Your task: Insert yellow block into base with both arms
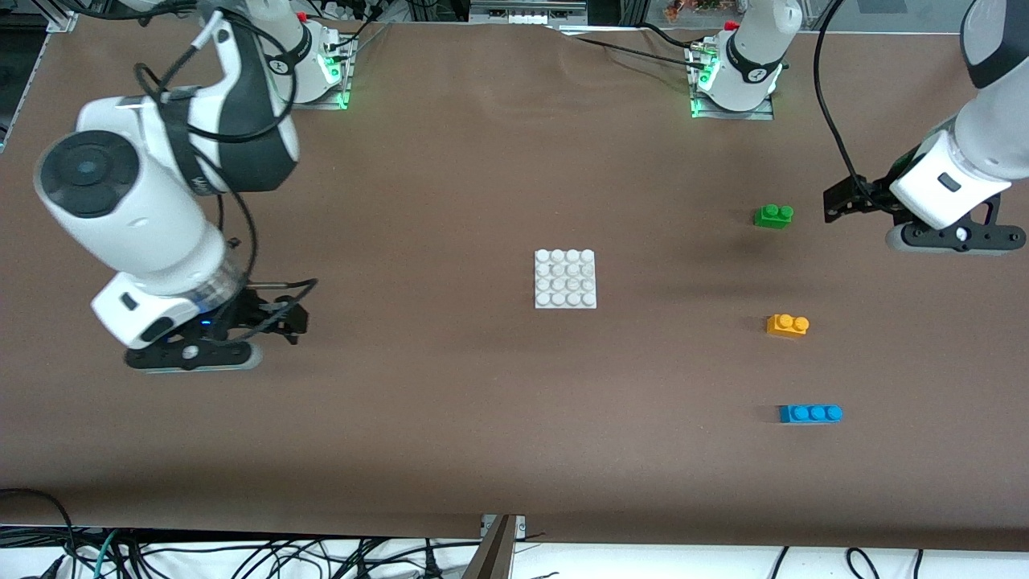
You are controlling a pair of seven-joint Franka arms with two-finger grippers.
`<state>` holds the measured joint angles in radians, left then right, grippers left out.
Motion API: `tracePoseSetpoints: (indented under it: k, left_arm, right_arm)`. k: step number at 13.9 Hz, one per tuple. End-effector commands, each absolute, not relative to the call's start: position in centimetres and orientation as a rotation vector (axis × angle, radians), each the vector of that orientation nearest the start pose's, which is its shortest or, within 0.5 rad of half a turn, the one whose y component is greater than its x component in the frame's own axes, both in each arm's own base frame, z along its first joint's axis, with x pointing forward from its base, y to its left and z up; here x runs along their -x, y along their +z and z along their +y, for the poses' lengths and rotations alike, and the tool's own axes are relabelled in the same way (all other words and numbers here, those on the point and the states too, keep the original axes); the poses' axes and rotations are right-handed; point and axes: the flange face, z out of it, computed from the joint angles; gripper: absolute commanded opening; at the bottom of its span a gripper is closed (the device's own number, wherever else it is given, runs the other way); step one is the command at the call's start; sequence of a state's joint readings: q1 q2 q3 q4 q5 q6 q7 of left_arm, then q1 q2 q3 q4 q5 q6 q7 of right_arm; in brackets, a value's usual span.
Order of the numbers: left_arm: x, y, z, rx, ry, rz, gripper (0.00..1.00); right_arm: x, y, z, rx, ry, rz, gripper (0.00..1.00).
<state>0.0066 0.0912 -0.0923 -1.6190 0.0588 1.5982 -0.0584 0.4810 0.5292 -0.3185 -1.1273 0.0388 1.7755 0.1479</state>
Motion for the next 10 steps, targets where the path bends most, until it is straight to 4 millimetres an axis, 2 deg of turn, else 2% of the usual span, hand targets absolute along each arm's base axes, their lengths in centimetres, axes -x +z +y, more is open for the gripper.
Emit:
tracePoseSetpoints:
  k: [1, 2, 3, 6, 7, 10]
  left_arm:
    - [-60.5, 52.7, -2.4, 3.059, 0.121, 0.029, 1.00]
    - [-61.7, 51.1, -0.4, 3.074, 0.099, -0.004, 1.00]
    - [-62.7, 49.3, 0.4, 3.083, 0.084, -0.001, 1.00]
    - [-64.6, 43.6, 0.7, 3.085, 0.089, 0.027, 1.00]
    - [-64.9, 41.6, 1.0, 3.084, 0.092, 0.046, 1.00]
    - [-65.3, 35.8, 1.9, 3.089, 0.046, 0.082, 1.00]
  right_arm:
    - [-67.5, 55.6, 13.2, 3.175, -0.216, -0.228, 1.00]
    - [-67.4, 56.4, 11.6, 3.184, -0.226, -0.304, 1.00]
    - [-67.0, 57.5, 9.2, 3.192, -0.241, -0.299, 1.00]
    - [-64.1, 62.2, 1.7, 3.166, -0.330, -0.107, 1.00]
    - [-63.1, 63.2, -0.2, 3.159, -0.339, -0.076, 1.00]
    - [-60.5, 63.3, -3.2, 3.144, -0.305, -0.002, 1.00]
